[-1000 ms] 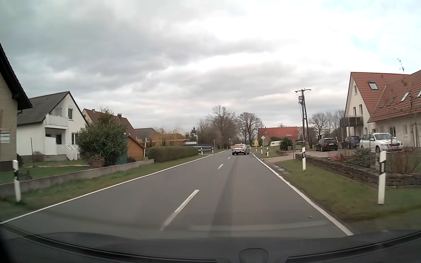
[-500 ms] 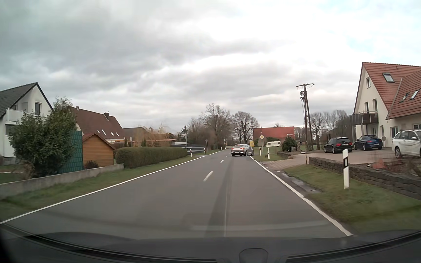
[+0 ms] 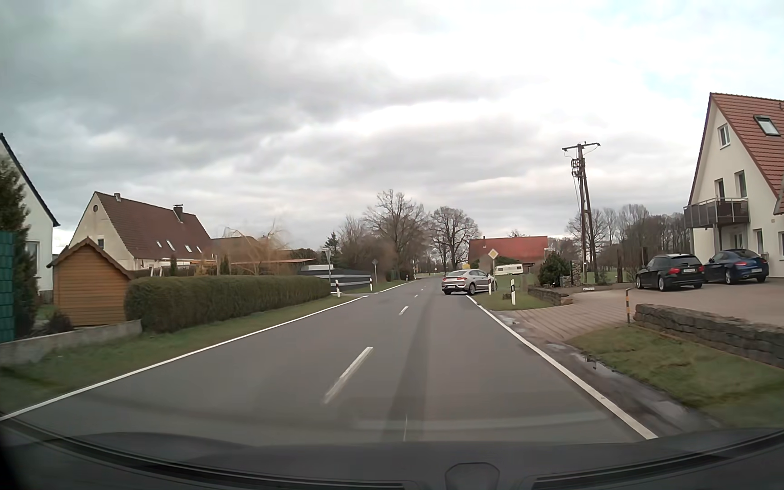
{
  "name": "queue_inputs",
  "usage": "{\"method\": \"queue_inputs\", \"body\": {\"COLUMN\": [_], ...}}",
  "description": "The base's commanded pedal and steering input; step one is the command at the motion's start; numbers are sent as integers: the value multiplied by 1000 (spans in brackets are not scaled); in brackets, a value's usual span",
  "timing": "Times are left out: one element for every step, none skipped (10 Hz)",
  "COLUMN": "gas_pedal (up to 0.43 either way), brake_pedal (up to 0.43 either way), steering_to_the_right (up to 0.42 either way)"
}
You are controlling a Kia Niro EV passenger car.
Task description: Follow the waypoints while adhering to traffic rules and regulations
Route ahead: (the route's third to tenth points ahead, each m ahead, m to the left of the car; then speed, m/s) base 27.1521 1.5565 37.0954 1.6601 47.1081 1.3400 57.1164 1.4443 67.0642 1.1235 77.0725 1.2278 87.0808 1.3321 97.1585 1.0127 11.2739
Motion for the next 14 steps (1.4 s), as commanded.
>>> {"method": "queue_inputs", "body": {"gas_pedal": [240,319,358,370,409,421,421,421,421,421,409,339,339,287], "brake_pedal": [0,0,0,0,0,0,0,0,0,0,0,0,0,0], "steering_to_the_right": [8,8,7,6,4,3,3,4,4,4,4,4,4,4]}}
